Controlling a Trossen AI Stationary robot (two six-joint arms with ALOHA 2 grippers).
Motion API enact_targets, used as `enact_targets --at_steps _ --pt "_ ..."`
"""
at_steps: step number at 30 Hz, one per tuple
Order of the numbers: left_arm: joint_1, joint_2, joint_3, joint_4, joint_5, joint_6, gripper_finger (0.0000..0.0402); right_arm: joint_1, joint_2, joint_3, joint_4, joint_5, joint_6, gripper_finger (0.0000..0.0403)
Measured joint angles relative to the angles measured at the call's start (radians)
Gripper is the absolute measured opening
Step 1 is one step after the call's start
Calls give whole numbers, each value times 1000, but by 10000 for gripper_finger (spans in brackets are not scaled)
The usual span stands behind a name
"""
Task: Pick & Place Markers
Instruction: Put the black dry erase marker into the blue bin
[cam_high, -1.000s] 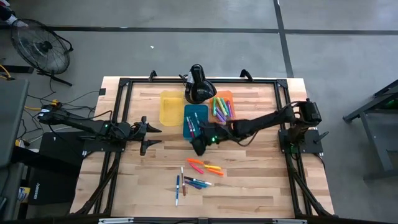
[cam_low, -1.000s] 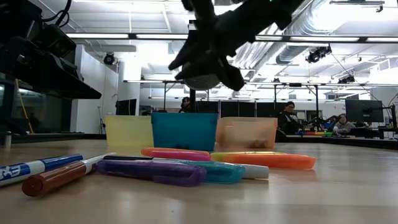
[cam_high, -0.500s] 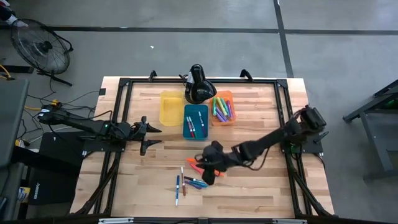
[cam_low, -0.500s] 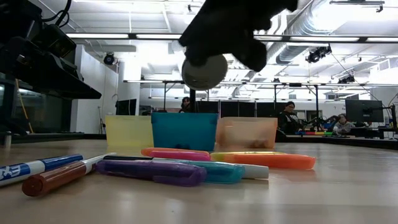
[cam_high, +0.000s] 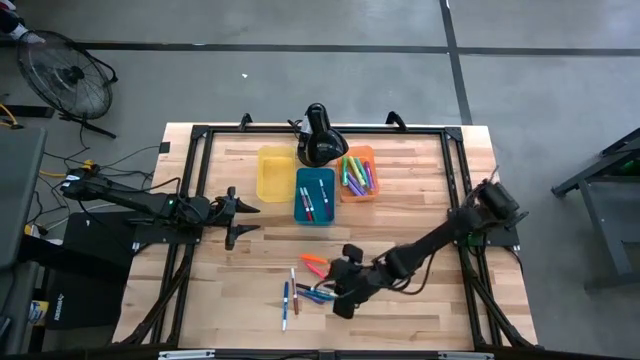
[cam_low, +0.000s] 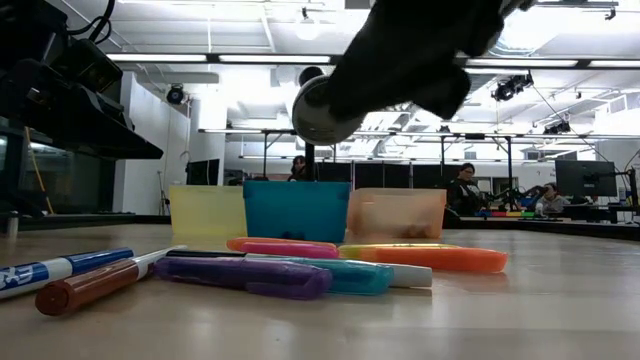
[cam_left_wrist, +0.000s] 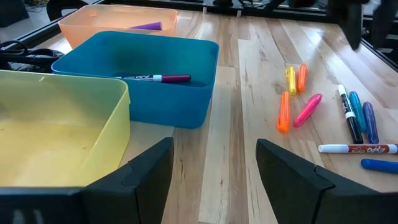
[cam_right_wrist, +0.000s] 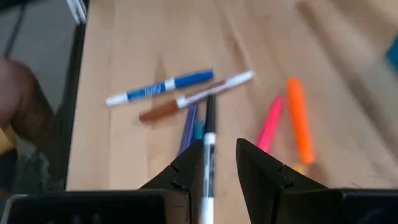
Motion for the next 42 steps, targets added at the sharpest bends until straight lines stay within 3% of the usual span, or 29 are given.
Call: enact_targets --at_steps 10,18,27,42 --pt "0 0 0 0 0 0 224 -1 223 396 -401 -53 -59 83" --pt "0 0 0 0 0 0 224 -11 365 611 -603 -70 -92 83" --pt "0 0 0 0 0 0 224 -32 459 688 -708 -97 -76 83" --pt "0 0 0 0 0 0 224 -42 467 669 -754 -92 -65 83"
